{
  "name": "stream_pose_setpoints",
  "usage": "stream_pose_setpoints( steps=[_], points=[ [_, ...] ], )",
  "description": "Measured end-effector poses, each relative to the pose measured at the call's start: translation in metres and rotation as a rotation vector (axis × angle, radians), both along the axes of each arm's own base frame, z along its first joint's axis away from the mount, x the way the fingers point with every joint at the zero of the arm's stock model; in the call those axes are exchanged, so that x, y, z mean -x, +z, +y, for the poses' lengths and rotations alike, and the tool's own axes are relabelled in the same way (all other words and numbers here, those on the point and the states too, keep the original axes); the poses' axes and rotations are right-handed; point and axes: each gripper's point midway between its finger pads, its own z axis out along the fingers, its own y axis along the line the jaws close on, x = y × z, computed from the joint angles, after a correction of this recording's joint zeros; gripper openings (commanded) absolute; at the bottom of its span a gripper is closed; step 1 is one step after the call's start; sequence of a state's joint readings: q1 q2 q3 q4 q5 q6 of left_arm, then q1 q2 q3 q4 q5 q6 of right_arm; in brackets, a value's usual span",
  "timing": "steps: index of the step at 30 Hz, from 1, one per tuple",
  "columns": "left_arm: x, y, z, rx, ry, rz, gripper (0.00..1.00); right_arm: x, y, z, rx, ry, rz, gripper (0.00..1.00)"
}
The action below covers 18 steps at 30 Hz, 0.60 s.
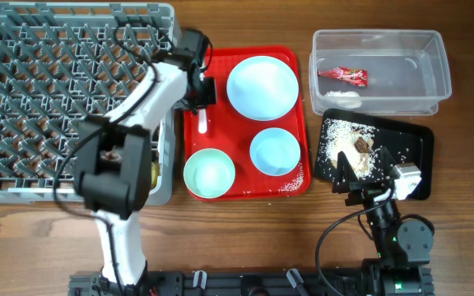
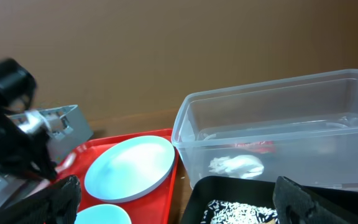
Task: Sort waste into correct bins and load items into the dishwasher rack
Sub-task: 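Grasp the white fork with the left gripper and place it in the rack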
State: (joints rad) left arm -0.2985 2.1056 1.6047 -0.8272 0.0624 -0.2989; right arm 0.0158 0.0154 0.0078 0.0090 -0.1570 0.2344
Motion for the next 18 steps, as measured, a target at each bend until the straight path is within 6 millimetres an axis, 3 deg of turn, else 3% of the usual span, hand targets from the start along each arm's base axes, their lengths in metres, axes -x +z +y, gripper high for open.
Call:
stream_pose_setpoints(
  steps=[7, 9, 13, 16, 18],
  points=[
    [0.013, 0.120, 0.022, -0.039, -0.008, -0.198, 0.04, 0.000, 0.000, 0.000, 0.000, 0.000, 0.000, 1.00],
    [0.019, 0.140, 0.037, -0.111, -0.014, -0.234, 0.04, 0.000, 0.000, 0.000, 0.000, 0.000, 0.000, 1.00],
    [0.022, 0.141, 0.066, -0.237, -0.004, -0.226, 0.04, 0.000, 0.000, 0.000, 0.000, 0.000, 0.000, 1.00],
    [0.020, 0.117, 0.086, -0.267, 0.021, -0.178, 0.05, 0.000, 0.000, 0.000, 0.000, 0.000, 0.000, 1.00],
    [0.019, 0.098, 0.094, -0.266, 0.032, -0.146, 0.12, 0.000, 0.000, 0.000, 0.000, 0.000, 0.000, 1.00]
  ],
)
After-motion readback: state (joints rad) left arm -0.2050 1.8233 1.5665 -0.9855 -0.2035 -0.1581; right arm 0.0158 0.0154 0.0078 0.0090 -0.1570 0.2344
